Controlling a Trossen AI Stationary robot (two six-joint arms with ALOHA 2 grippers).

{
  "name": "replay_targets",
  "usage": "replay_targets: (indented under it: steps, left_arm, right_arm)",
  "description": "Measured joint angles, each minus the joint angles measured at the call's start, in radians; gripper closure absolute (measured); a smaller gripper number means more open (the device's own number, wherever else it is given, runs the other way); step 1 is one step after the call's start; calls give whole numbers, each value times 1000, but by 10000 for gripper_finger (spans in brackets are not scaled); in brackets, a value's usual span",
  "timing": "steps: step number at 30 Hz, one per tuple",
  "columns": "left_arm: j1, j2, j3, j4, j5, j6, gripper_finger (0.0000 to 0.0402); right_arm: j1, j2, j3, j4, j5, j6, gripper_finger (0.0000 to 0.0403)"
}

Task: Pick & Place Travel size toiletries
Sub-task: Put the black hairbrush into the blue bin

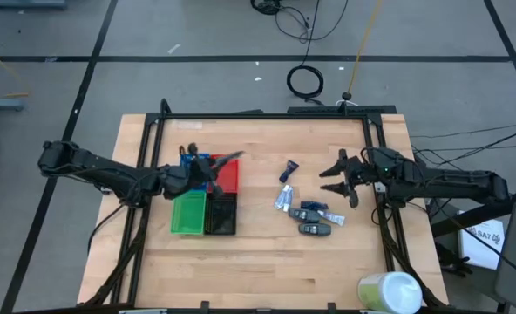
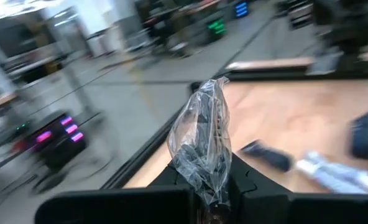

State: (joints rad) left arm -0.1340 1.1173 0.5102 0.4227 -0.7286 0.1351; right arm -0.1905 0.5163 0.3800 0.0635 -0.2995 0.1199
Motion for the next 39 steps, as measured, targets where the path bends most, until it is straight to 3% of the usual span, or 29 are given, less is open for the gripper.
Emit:
replay_targets:
  steps: [4,6,12,19,22,26,31,33,36,39]
  left_arm:
    - [-54,-14,0,-122,-159,-76,391]
    - [-88,-15,0,-169,-209,-99,391]
    - [-187,-15,31,-416,-433,-257,386]
    - [-273,-15,102,-657,-503,-446,390]
    - [-297,-30,115,-708,-403,-486,385]
    - [-294,-75,115,-663,-103,-450,391]
    - [-279,-150,115,-369,363,-112,390]
    - [-283,-203,117,-292,496,55,388]
    - [-280,-324,117,-322,552,195,390]
    - [-274,-459,117,-423,546,217,391]
  right_arm:
    - [0,-45,-68,8,204,-2,226]
    - [0,-61,-104,40,253,-3,228]
    - [0,-76,-164,163,247,-18,229]
    - [0,-80,-165,172,247,-28,229]
    - [0,-80,-165,172,247,-28,229]
    - [0,-80,-165,172,244,-31,229]
    - [0,-80,-165,172,243,-30,229]
    - [0,-80,-165,172,243,-30,229]
    - [0,-80,-165,172,239,-29,229]
    - [0,-80,-165,172,209,-27,229]
